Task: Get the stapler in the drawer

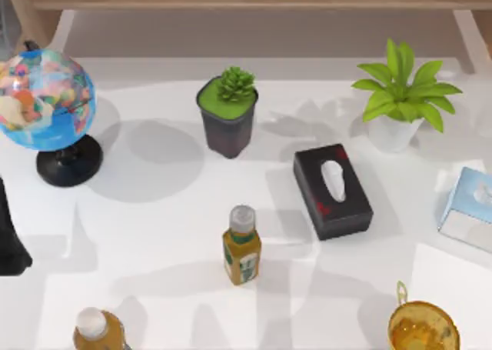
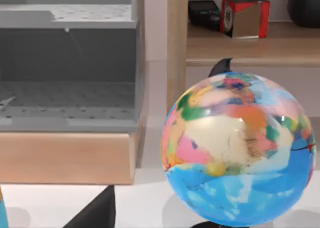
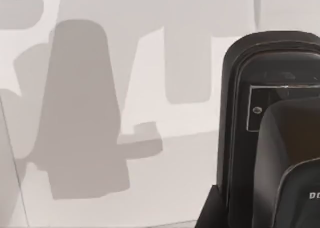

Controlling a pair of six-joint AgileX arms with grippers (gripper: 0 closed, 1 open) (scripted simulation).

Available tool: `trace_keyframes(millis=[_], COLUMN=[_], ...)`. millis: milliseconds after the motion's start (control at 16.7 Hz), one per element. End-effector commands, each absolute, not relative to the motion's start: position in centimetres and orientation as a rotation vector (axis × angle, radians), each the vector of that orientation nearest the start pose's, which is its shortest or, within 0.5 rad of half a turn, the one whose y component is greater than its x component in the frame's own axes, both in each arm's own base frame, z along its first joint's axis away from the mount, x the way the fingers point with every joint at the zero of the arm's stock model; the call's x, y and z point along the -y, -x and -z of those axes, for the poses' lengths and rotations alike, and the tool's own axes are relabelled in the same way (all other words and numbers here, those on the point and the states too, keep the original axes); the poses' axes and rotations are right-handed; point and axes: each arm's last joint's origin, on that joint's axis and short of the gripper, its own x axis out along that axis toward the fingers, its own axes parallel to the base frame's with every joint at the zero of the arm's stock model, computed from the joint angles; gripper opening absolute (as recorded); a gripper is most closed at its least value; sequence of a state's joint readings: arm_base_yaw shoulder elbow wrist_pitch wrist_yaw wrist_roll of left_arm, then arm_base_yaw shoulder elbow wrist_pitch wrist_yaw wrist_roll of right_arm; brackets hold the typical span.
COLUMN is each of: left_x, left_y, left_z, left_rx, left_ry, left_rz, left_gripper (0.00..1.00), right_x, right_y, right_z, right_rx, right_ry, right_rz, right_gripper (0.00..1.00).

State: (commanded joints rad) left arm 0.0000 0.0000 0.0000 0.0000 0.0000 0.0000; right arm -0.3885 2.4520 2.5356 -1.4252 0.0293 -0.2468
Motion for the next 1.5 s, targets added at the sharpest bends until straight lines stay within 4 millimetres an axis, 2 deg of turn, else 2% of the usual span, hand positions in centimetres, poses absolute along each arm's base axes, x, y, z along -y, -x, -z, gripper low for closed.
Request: trace_keyframes(millis=[180, 300, 360, 480, 780, 900, 1200, 1500], left_x=[0.1, 0.1, 0.1, 0.1, 0.1, 0.1, 0.1, 0.1], left_y=[-10.6, -10.6, -10.6, -10.6, -10.6, -10.6, -10.6, -10.6], left_z=[-16.0, -16.0, -16.0, -16.0, -16.0, -16.0, -16.0, -16.0], left_rx=[0.000, 0.000, 0.000, 0.000, 0.000, 0.000, 0.000, 0.000], left_ry=[0.000, 0.000, 0.000, 0.000, 0.000, 0.000, 0.000, 0.000], left_rz=[0.000, 0.000, 0.000, 0.000, 0.000, 0.000, 0.000, 0.000], left_gripper=[1.00, 1.00, 1.00, 1.00, 1.00, 1.00, 1.00, 1.00], right_x=[17.8, 17.4, 17.4, 17.7, 18.0, 18.0, 18.1, 18.1], right_y=[-43.7, -43.2, -43.3, -44.0, -47.0, -47.1, -47.0, -47.0], right_z=[-31.3, -32.8, -32.7, -30.4, -18.8, -15.8, -15.3, -15.3], right_rx=[-1.207, -1.160, -1.163, -1.224, -1.476, -1.547, -1.562, -1.562], right_ry=[-0.044, -0.049, -0.051, -0.049, -0.025, -0.025, -0.026, -0.026], right_rz=[0.275, 0.294, 0.290, 0.253, 0.062, 0.019, 0.014, 0.014], right_gripper=[0.00, 0.00, 0.00, 0.00, 0.00, 0.00, 0.00, 0.38])
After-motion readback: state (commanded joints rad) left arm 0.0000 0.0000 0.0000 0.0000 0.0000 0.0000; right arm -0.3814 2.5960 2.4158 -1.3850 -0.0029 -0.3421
